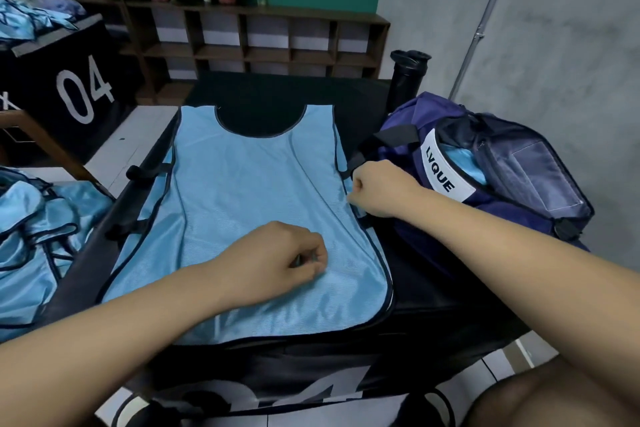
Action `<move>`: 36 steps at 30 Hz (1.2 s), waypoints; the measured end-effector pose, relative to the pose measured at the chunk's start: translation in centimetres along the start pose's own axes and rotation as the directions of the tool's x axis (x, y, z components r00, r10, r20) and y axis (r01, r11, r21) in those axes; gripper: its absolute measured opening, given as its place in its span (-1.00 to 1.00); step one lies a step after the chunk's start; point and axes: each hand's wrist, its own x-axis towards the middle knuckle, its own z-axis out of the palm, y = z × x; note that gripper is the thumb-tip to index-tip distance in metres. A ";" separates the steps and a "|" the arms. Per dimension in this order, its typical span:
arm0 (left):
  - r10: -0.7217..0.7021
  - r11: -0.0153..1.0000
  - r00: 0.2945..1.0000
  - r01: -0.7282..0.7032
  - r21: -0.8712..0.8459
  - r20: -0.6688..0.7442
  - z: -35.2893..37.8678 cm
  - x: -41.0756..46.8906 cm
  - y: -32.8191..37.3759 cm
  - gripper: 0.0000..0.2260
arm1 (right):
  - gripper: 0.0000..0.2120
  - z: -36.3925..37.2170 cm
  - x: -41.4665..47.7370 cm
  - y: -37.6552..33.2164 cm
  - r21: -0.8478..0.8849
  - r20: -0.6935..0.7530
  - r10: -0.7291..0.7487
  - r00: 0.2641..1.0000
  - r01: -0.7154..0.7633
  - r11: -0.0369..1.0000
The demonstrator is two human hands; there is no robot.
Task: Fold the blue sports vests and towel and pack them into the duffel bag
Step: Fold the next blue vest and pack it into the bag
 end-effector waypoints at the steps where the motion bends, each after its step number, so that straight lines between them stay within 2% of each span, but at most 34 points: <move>1: -0.016 1.000 1.000 0.016 0.020 -0.003 -0.2 -0.1 -0.6 -0.98 | -0.79 0.1 0.7 -0.2 -0.037 0.015 0.012 1.000 -0.012 0.999; 4: -0.065 0.996 0.998 0.065 0.059 -0.002 -1.0 -0.3 -2.0 -0.97 | -0.71 0.6 1.8 -0.7 -0.100 0.032 0.016 0.999 -0.013 0.995; 6: -0.087 0.994 0.996 0.086 0.061 -0.001 -1.5 -0.5 -2.7 -0.95 | -0.75 1.1 2.0 -0.8 -0.112 0.022 0.012 1.000 -0.010 0.994; 9: -0.112 0.992 0.994 0.112 0.050 -0.002 -2.2 -0.8 -3.3 -0.97 | -0.78 1.2 2.2 -0.7 -0.100 0.012 0.008 1.000 -0.007 0.995; 12: -0.123 0.991 0.992 0.123 0.048 -0.005 -2.6 -1.2 -3.7 -0.99 | -0.70 0.8 2.4 0.2 -0.063 -0.007 0.051 0.999 -0.051 0.997; 17: -0.193 0.979 0.981 0.193 0.064 -0.003 -3.8 -1.9 -4.8 -0.97 | -0.75 0.9 2.7 0.9 -0.157 0.068 0.095 0.993 -0.083 0.984; 19: -0.233 0.970 0.972 0.233 0.070 -0.008 -4.5 -2.1 -5.4 -0.98 | -0.79 0.5 3.1 0.5 -0.135 0.036 0.078 0.996 -0.072 0.988; 24: -0.330 0.941 0.943 0.332 0.063 -0.042 -5.8 -2.3 -6.8 -0.97 | -0.87 -0.7 5.2 -1.4 -0.062 -0.166 0.044 0.985 -0.055 0.997; 30: -0.422 0.903 0.903 0.427 0.043 -0.081 -6.9 -2.2 -8.4 -0.95 | -0.76 -0.1 8.1 -2.7 -0.115 -0.096 0.100 0.990 -0.111 0.987; 33: -0.451 0.888 0.886 0.458 0.048 -0.108 -8.0 -2.4 -9.2 -0.94 | -0.84 0.4 8.8 -2.4 -0.174 -0.089 0.105 0.991 -0.119 0.978; 36: -0.474 0.871 0.874 0.483 0.084 -0.109 -9.2 -2.9 -10.0 -0.96 | -0.91 0.2 9.1 -1.7 -0.246 -0.154 0.120 0.981 -0.156 0.957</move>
